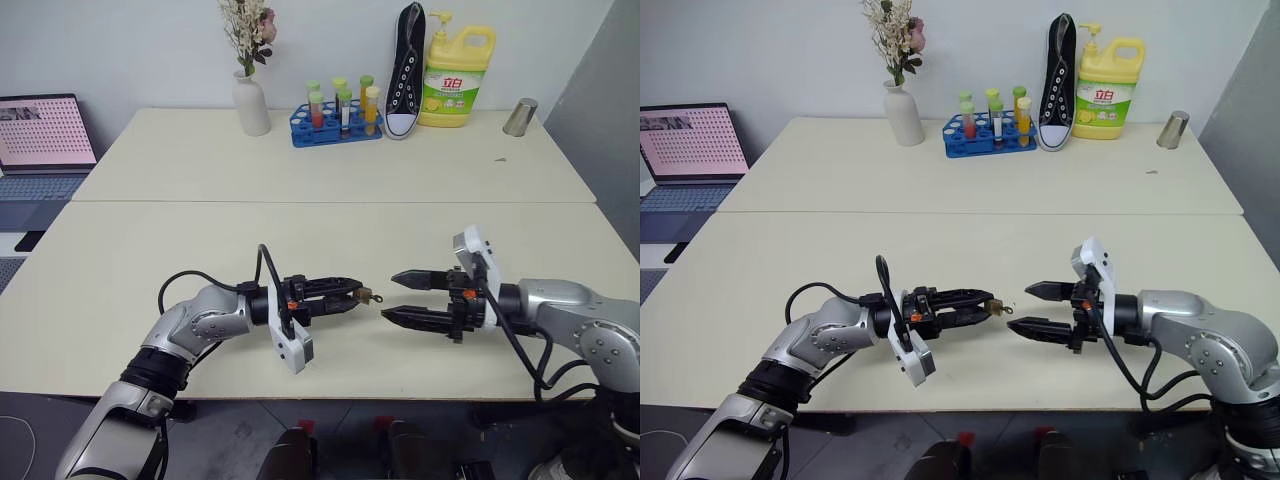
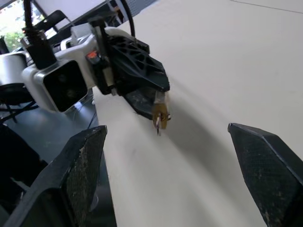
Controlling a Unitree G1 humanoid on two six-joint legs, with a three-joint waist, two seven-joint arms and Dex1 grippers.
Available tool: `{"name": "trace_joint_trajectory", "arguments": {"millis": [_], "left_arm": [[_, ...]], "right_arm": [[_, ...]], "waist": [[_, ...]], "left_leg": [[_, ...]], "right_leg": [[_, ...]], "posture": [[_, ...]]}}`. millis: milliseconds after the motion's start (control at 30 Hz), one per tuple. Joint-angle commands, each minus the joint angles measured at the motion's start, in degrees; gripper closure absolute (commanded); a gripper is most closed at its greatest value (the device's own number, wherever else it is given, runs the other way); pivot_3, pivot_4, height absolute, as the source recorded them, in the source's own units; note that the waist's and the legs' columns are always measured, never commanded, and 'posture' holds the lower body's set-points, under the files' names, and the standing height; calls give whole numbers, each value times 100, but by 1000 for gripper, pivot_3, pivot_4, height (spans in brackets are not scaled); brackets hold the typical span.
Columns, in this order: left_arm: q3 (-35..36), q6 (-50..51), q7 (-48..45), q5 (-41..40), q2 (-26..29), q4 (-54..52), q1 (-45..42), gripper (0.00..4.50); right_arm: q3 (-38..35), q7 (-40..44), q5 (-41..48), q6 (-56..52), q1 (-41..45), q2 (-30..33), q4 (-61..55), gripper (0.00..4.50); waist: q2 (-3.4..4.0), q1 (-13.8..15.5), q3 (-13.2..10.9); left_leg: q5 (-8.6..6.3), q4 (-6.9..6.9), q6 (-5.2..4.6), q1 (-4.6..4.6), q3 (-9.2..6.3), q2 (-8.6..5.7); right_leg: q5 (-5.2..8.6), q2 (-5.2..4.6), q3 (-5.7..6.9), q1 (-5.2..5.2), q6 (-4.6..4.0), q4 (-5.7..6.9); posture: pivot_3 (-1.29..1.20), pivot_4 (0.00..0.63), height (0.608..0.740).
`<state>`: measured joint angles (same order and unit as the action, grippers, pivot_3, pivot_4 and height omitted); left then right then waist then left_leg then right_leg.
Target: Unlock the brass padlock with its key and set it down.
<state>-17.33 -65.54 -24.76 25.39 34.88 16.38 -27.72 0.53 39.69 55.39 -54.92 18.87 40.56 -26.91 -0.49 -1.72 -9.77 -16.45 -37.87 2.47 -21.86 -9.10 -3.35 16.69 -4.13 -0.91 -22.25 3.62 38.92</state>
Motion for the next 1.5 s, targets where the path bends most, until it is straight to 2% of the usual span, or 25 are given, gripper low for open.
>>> {"name": "trace_joint_trajectory", "arguments": {"millis": [33,400,500,567,600,833,1100,1300,1333,1400,1500], "left_arm": [[17,-13,84,-60,3,-120,-65,3541],[5,15,112,-60,9,-135,-63,3541],[1,38,122,-67,-20,-153,-45,3541],[5,24,132,-49,-21,-153,-42,3541],[6,18,135,-40,-20,-147,-45,3541],[6,30,147,-20,-22,-143,-53,3541],[-10,47,128,-43,4,-134,-26,3541],[-130,-5,-18,-416,166,-137,67,3541],[-218,6,-116,-657,259,-220,125,2764],[-322,1,-259,-1003,435,-335,238,2269],[-378,8,-399,-1381,636,-473,408,1235]], "right_arm": [[33,-338,61,-136,131,-271,-132,182],[200,-701,-21,-425,375,-769,42,182],[353,-675,-218,-388,397,-768,30,750],[394,-639,-266,-381,390,-770,-3,1335],[404,-615,-285,-379,388,-769,-16,1815],[323,-611,-234,-413,417,-845,-3,4344],[296,-604,-201,-437,437,-891,22,4371],[278,-614,-196,-453,429,-927,12,4371],[267,-623,-204,-452,423,-936,9,4371],[262,-626,-240,-442,409,-935,5,4371],[253,-617,-303,-403,371,-917,15,4371]], "waist": [[0,5,0],[0,3,0],[0,3,0],[0,3,0],[0,2,0],[0,1,0],[0,1,0],[0,0,0],[0,-4,0],[1,-11,0],[2,-6,-1]], "left_leg": [[0,0,0,1,-1,0],[0,1,0,0,-2,-1],[0,1,0,0,-2,-1],[0,1,0,0,-2,-2],[0,1,0,0,-2,-1],[0,1,0,0,-2,-2],[0,1,0,0,-2,-2],[0,1,0,1,-2,-1],[0,1,0,1,-2,-1],[0,1,0,1,-1,0],[0,3,0,0,-4,3]], "right_leg": [[0,0,1,0,0,0],[0,0,1,-1,0,0],[0,0,1,-2,0,0],[0,0,2,-2,0,0],[0,0,1,-2,0,0],[0,0,1,-2,0,0],[0,0,1,-2,0,0],[0,0,1,-2,0,0],[0,0,1,-2,0,1],[0,0,-1,-4,0,1],[0,0,-1,-5,0,1]], "posture": [[0,150,740],[0,150,740],[0,150,740],[0,150,740],[0,150,740],[0,150,740],[0,150,740],[0,150,740],[0,150,740],[0,150,740],[0,150,740]]}}
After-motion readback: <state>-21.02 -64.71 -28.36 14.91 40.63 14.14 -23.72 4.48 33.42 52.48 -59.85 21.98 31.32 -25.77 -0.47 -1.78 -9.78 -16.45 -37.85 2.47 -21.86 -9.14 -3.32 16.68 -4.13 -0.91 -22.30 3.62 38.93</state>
